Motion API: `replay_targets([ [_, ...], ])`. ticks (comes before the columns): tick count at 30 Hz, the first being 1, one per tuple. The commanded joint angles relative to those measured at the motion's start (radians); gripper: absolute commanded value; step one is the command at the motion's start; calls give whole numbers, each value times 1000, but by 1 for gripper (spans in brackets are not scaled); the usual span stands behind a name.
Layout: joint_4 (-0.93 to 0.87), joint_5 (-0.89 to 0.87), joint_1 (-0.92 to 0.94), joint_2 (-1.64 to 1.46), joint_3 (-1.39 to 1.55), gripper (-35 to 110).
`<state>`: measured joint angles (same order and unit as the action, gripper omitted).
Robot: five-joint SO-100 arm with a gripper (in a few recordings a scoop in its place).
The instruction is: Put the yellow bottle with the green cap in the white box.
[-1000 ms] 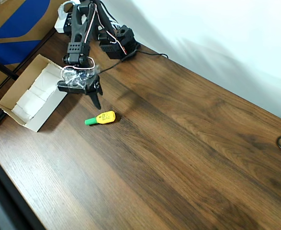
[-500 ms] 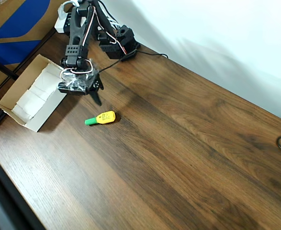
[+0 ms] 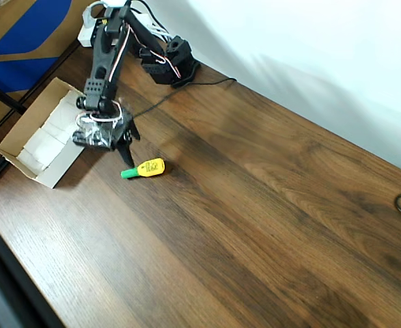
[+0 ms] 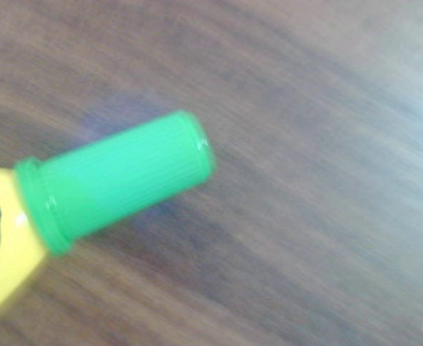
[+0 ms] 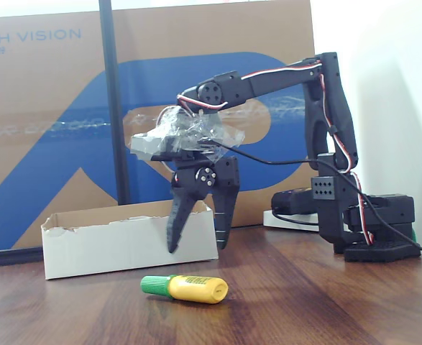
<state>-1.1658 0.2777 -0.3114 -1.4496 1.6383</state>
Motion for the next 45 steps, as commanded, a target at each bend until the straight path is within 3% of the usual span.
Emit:
replay_targets([
  [1,-17,-2,-37,-5,-84,37],
  [16,23,-21,-81,137,-92,33],
  [26,40,-26,-95,152,-92,17],
  [30,40,-35,-97,149,-97,0],
  [45,25,-37,-12,-44,-12,0],
])
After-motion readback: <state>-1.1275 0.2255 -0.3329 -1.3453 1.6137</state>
